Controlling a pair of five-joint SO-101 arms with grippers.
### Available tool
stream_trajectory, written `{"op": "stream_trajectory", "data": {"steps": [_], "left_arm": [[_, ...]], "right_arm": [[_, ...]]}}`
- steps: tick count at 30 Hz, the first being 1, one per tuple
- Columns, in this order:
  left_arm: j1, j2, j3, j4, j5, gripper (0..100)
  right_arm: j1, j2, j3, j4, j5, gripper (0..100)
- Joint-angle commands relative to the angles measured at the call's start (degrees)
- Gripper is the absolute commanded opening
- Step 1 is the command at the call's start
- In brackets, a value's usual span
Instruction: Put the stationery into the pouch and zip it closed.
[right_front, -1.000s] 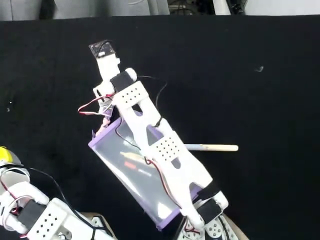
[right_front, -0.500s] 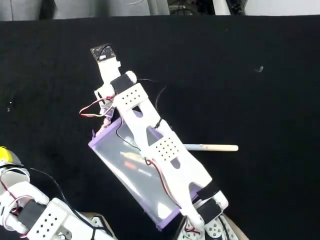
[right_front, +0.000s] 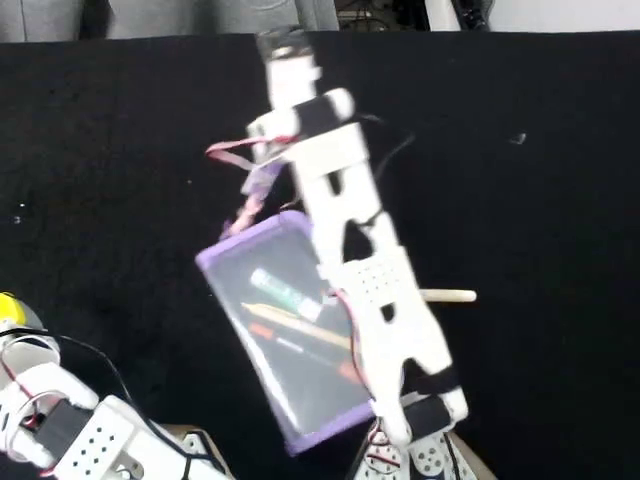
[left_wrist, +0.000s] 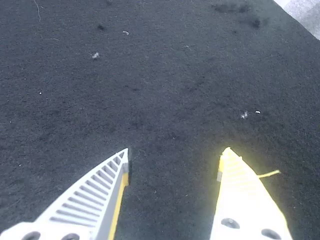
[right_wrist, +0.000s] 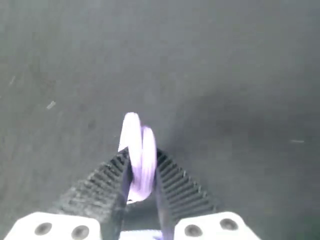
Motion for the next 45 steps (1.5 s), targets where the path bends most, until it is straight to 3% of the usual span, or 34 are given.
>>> {"op": "stream_trajectory", "data": {"steps": [1,10,22,32,40,45], "left_arm": [[0.04,-0.62,1.27,0.18,0.44,29],[0.04,-0.62,1.27,0.18,0.44,29],[0.66,-0.62,1.27,0.18,0.53,29],[3.47,-0.62,1.27,0.18,0.35,29],[3.65,-0.62,1.27,0.18,0.35,29],[3.38,-0.62,1.27,0.26,0.35,29]], "right_arm": [[9.32,-7.60,-1.98,1.93,-0.09,1.1],[27.34,-13.85,-2.24,1.05,0.79,1.1],[47.03,-12.35,-0.22,1.58,25.76,1.1],[50.64,-6.64,6.73,1.85,44.40,1.2],[50.73,-6.73,9.63,1.85,45.63,2.1],[50.37,-8.57,9.98,1.85,45.89,17.2]]}}
